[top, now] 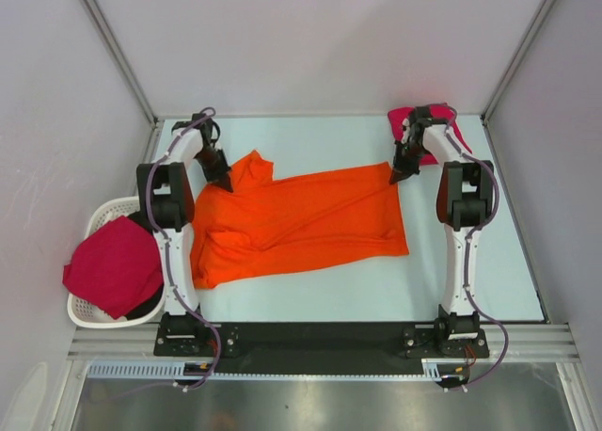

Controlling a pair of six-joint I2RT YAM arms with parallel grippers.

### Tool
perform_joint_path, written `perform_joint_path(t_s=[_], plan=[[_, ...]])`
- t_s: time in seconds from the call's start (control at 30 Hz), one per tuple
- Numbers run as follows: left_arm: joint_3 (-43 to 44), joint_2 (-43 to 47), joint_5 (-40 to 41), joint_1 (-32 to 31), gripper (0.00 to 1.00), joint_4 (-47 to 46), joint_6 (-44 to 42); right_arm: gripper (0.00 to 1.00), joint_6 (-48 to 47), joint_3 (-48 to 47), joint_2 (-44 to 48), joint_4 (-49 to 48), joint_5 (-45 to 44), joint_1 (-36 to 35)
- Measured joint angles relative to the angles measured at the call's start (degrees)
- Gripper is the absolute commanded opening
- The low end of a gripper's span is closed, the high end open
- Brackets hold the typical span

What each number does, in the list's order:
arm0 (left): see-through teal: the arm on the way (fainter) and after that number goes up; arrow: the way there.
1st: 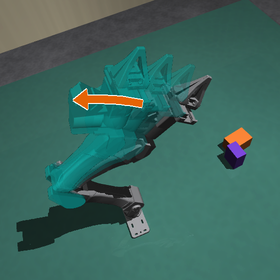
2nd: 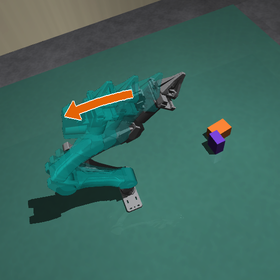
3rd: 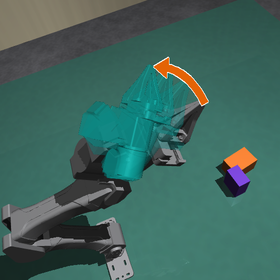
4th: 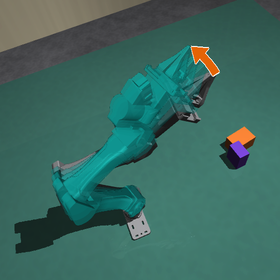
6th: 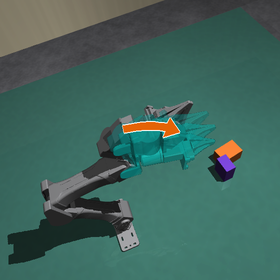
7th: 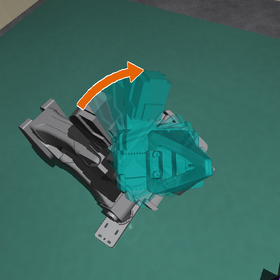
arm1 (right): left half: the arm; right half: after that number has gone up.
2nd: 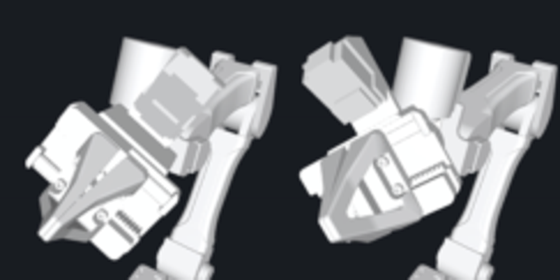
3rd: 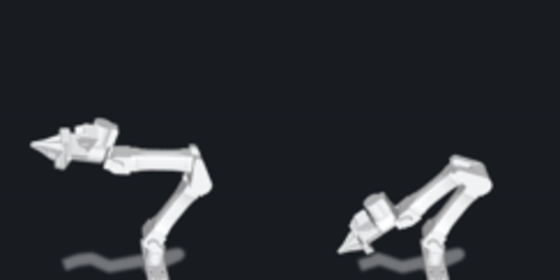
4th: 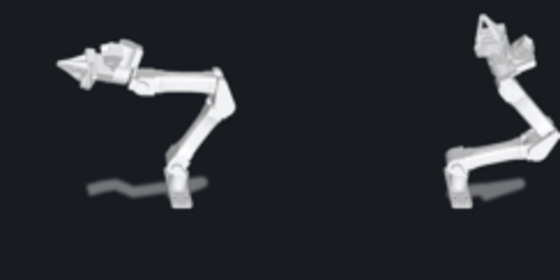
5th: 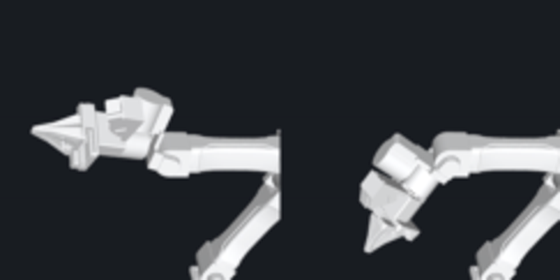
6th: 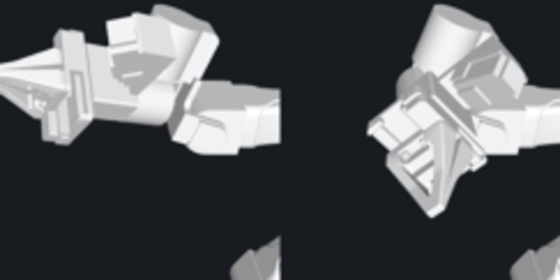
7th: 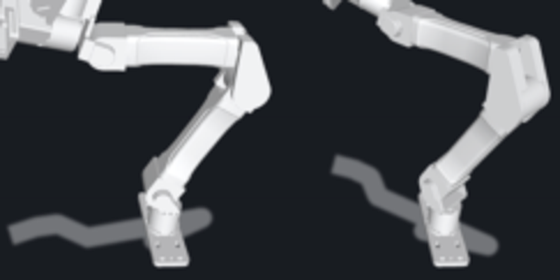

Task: Fold and stack the t-shirts
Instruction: Fold the flattened tshirt in 1/3 of the way

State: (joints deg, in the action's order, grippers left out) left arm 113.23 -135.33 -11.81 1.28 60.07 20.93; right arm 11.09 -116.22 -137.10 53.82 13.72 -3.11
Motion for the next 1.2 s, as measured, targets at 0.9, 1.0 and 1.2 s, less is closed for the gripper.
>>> perform_joint_path(t_s=[0.9, 1.0, 1.2], plan=[[-2.6, 20.33, -12.2, 1.27, 0.59, -11.58, -0.28, 0.0, 0.07, -15.3, 6.78, 0.37, 2.29, 0.52], [2.08, 16.33, -16.06, 1.49, 0.7, -14.99, 1.66, 0.0, 0.87, -19.28, 5.46, 0.26, 4.87, 1.07], [7.54, 4.04, -18.49, 2.25, 0.75, -18.71, 4.74, 0.04, 2.08, -21.33, -0.94, 0.37, 9.7, 4.22]])
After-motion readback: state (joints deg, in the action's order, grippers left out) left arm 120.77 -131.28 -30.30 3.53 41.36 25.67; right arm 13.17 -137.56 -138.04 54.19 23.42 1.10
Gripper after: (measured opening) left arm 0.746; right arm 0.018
